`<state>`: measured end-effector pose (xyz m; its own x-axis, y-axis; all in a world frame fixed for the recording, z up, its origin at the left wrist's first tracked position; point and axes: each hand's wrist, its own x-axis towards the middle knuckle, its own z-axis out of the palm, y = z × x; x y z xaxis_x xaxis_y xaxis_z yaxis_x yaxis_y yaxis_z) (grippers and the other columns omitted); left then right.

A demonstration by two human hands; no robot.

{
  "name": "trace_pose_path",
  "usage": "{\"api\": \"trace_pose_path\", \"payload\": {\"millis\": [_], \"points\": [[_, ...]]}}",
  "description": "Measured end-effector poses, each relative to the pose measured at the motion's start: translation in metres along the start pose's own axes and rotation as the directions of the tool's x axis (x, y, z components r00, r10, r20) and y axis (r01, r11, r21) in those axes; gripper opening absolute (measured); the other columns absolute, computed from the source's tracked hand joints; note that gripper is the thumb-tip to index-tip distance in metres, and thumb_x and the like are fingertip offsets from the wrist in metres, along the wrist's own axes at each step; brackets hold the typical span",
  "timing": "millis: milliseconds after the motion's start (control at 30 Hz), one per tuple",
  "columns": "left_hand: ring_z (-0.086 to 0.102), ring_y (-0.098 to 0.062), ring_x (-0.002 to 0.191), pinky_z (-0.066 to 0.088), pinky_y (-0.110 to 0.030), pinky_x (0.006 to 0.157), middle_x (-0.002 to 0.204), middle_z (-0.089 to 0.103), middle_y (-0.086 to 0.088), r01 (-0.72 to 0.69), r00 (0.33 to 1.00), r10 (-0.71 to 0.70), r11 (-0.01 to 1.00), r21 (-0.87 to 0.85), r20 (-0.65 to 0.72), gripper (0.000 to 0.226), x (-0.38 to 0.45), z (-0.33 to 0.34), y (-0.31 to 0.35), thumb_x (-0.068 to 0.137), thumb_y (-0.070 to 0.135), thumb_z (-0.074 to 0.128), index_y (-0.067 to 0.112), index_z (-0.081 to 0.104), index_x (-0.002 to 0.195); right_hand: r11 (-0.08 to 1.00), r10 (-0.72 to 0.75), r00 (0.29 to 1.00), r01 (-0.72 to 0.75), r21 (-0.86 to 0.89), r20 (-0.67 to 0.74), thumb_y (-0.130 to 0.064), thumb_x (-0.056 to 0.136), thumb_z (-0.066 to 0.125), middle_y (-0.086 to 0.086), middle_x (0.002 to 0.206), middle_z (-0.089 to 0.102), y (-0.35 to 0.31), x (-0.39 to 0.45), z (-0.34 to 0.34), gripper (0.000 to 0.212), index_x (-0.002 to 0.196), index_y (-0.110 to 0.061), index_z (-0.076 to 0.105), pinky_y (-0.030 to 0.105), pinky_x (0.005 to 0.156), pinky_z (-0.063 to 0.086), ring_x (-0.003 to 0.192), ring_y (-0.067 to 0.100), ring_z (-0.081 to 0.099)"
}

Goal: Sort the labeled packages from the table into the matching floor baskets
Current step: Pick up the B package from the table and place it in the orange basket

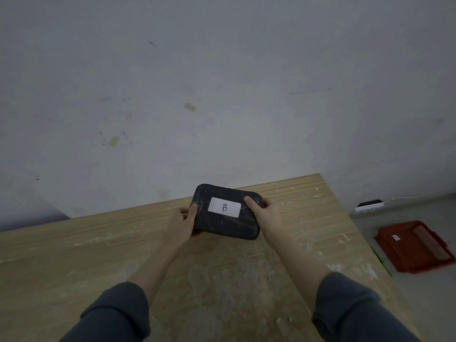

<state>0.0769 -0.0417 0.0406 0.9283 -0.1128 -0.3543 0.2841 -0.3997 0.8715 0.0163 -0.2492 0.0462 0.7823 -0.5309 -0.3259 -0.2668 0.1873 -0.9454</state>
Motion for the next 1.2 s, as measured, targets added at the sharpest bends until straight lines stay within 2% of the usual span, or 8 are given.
{"api": "trace_pose_path", "payload": {"millis": [67,233,433,500,633,800,967,1200], "points": [[0.062,-0.026,0.099,0.051,-0.044,0.091,0.104,0.062,-0.004,-0.034,0.998,0.038,0.996,0.083,-0.047,0.048,-0.011,0.008,-0.005,0.091,0.057,0.033,0.018,0.056,0.108,1.000,0.004,1.000,-0.004,-0.020,-0.009,-0.034,0.082,0.068,0.006,0.095,0.070,-0.001,-0.003,0.004,0.031,0.103,-0.012,0.063,0.029,0.061,0.055,0.082,0.018,0.068],[0.062,-0.016,0.073,0.045,-0.027,0.060,0.076,0.065,0.002,-0.186,0.970,0.198,0.978,0.098,-0.138,0.045,-0.041,0.019,-0.023,0.096,0.044,0.030,0.024,0.061,0.071,0.974,-0.113,0.994,0.112,-0.196,0.009,-0.046,0.092,0.047,-0.002,0.096,0.066,0.001,-0.020,0.003,0.031,0.106,-0.020,0.057,0.030,0.069,0.050,0.087,0.015,0.063],[0.056,-0.022,0.111,0.046,-0.042,0.100,0.122,0.062,-0.005,-0.150,0.988,0.149,0.988,-0.029,-0.037,0.053,-0.067,0.036,-0.029,0.095,0.048,0.028,0.013,0.060,0.120,0.930,-0.176,0.981,0.140,-0.339,-0.078,-0.049,0.089,0.046,0.000,0.084,0.064,0.006,-0.041,-0.019,0.033,0.096,-0.018,0.054,0.033,0.063,0.048,0.079,0.017,0.061],[0.050,-0.027,0.123,0.038,-0.044,0.109,0.133,0.055,-0.006,-0.146,0.988,0.145,0.989,-0.009,-0.061,0.058,-0.073,0.042,-0.028,0.094,0.051,0.028,0.014,0.052,0.132,0.946,-0.132,0.990,0.110,-0.304,-0.051,-0.046,0.089,0.049,0.004,0.089,0.064,0.008,-0.046,-0.033,0.027,0.095,-0.020,0.051,0.039,0.073,0.051,0.083,0.019,0.062],[0.053,-0.019,0.110,0.037,-0.026,0.091,0.118,0.058,0.002,-0.161,0.985,0.157,0.984,-0.071,-0.068,0.051,-0.090,0.063,-0.016,0.095,0.048,0.032,0.016,0.057,0.126,0.985,-0.069,0.998,0.070,-0.159,0.011,-0.038,0.086,0.058,0.008,0.103,0.068,0.014,-0.061,-0.068,0.023,0.104,-0.025,0.055,0.046,0.087,0.053,0.093,0.023,0.066],[0.054,-0.007,0.085,0.040,-0.016,0.066,0.085,0.056,0.021,-0.244,0.968,0.244,0.970,-0.016,0.051,0.031,-0.114,0.103,0.007,0.095,0.047,0.030,0.033,0.057,0.094,0.979,-0.143,0.985,0.127,-0.156,-0.095,-0.042,0.087,0.054,-0.006,0.097,0.068,0.016,-0.078,-0.120,0.009,0.093,-0.035,0.055,0.036,0.079,0.054,0.089,0.011,0.066],[0.056,-0.005,0.080,0.043,-0.024,0.069,0.083,0.059,0.017,-0.306,0.946,0.303,0.952,0.005,0.116,0.030,-0.139,0.168,0.032,0.098,0.039,0.032,0.028,0.059,0.092,0.958,-0.208,0.957,0.158,-0.238,-0.203,-0.044,0.090,0.049,-0.014,0.089,0.064,0.006,-0.090,-0.196,0.016,0.098,-0.031,0.053,0.019,0.063,0.044,0.080,0.001,0.061],[0.055,-0.010,0.079,0.044,-0.031,0.076,0.083,0.059,0.010,-0.379,0.919,0.369,0.924,0.058,0.137,0.035,-0.198,0.300,0.064,0.098,0.039,0.030,0.022,0.061,0.097,0.935,-0.240,0.946,0.166,-0.314,-0.216,-0.045,0.091,0.047,0.004,0.103,0.067,-0.006,-0.092,-0.347,0.032,0.109,-0.020,0.055,0.036,0.081,0.051,0.093,0.019,0.063]]}}
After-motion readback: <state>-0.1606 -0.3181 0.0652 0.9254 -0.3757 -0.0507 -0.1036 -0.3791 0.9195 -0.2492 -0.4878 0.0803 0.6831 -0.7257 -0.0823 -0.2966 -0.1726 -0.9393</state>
